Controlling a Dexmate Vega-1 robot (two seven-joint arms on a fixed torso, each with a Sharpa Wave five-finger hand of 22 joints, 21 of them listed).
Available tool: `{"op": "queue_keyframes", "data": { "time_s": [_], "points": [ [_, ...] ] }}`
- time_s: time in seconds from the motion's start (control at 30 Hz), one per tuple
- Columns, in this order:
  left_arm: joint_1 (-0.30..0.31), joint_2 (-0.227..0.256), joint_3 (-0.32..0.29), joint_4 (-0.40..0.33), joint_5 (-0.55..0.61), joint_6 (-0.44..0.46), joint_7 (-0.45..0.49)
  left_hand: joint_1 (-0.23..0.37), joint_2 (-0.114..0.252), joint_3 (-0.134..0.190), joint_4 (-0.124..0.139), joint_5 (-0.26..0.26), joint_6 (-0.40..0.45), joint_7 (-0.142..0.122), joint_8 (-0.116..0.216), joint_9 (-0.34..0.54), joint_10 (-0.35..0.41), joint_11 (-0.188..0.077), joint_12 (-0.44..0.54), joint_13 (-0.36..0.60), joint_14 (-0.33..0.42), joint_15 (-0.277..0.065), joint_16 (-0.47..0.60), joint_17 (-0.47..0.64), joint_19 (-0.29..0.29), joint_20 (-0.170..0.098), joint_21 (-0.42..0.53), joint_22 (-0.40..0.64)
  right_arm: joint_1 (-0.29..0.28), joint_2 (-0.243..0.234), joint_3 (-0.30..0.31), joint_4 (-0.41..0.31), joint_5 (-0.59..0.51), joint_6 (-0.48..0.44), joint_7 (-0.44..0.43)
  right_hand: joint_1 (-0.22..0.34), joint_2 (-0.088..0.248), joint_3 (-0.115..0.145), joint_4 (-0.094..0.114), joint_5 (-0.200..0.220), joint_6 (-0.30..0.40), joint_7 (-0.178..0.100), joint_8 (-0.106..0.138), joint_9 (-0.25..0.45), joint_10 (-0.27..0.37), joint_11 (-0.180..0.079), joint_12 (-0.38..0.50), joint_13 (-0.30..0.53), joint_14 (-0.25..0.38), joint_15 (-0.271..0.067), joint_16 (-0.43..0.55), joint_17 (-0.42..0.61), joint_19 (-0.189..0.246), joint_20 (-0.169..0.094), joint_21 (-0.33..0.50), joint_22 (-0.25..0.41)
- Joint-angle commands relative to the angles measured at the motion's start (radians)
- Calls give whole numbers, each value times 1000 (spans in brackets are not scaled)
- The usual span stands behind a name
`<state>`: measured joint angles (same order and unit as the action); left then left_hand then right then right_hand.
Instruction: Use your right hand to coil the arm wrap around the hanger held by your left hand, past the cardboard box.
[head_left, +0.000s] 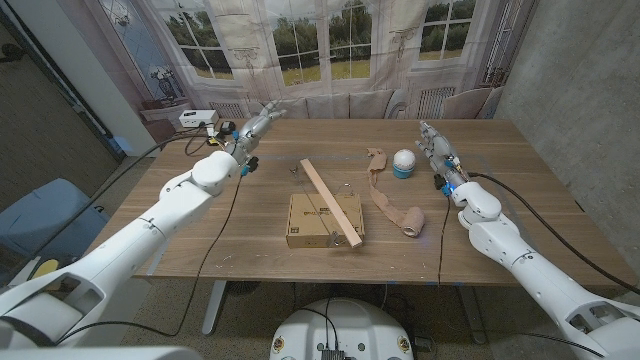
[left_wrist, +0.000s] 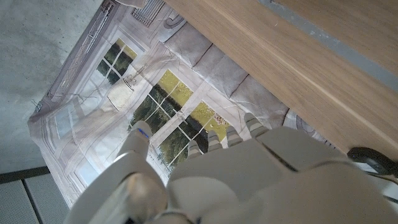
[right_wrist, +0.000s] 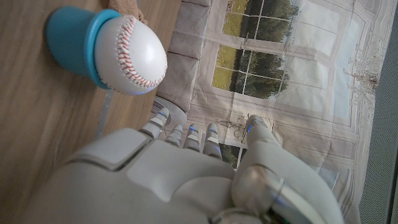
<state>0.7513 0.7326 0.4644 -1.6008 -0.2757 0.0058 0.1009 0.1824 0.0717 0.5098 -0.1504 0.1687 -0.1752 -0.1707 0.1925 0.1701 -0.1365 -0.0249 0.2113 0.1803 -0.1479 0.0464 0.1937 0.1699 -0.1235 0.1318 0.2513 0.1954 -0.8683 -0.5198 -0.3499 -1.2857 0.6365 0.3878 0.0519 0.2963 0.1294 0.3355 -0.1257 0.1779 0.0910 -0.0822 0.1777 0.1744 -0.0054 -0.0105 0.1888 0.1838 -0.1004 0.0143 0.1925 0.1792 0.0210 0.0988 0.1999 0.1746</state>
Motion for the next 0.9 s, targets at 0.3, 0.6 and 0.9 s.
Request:
{"op": "queue_keyframes", "data": {
  "time_s": [0.3,0.6,0.9],
  "points": [
    [-8,164,24,-208,179,163,-59,21,3,5,-8,9,6,16,3,6,7,-3,6,4,1,1,-4,4,10,-6,-1,-1,-61,6,7,-52,-15,41,-41,7,0,5,0,5,4,-1,7,6,4,2,5,2,0,10,5,5,-4,7,3,5],
    [-21,214,35,-279,258,225,-102,28,5,8,-9,9,6,18,2,6,7,-4,5,4,3,3,-5,4,15,-4,0,-1,-90,7,14,-76,-24,62,-66,7,1,5,0,5,5,-2,7,6,6,4,6,2,0,14,5,5,-2,7,4,6],
    [-51,256,64,-354,371,298,-161,38,9,12,-11,11,6,19,1,7,9,-13,4,5,6,-1,-5,4,22,-4,1,-1,-127,9,26,-104,-38,92,-98,8,1,5,-1,5,5,0,8,6,7,5,6,2,2,14,6,5,-1,8,4,6]
  ]
}}
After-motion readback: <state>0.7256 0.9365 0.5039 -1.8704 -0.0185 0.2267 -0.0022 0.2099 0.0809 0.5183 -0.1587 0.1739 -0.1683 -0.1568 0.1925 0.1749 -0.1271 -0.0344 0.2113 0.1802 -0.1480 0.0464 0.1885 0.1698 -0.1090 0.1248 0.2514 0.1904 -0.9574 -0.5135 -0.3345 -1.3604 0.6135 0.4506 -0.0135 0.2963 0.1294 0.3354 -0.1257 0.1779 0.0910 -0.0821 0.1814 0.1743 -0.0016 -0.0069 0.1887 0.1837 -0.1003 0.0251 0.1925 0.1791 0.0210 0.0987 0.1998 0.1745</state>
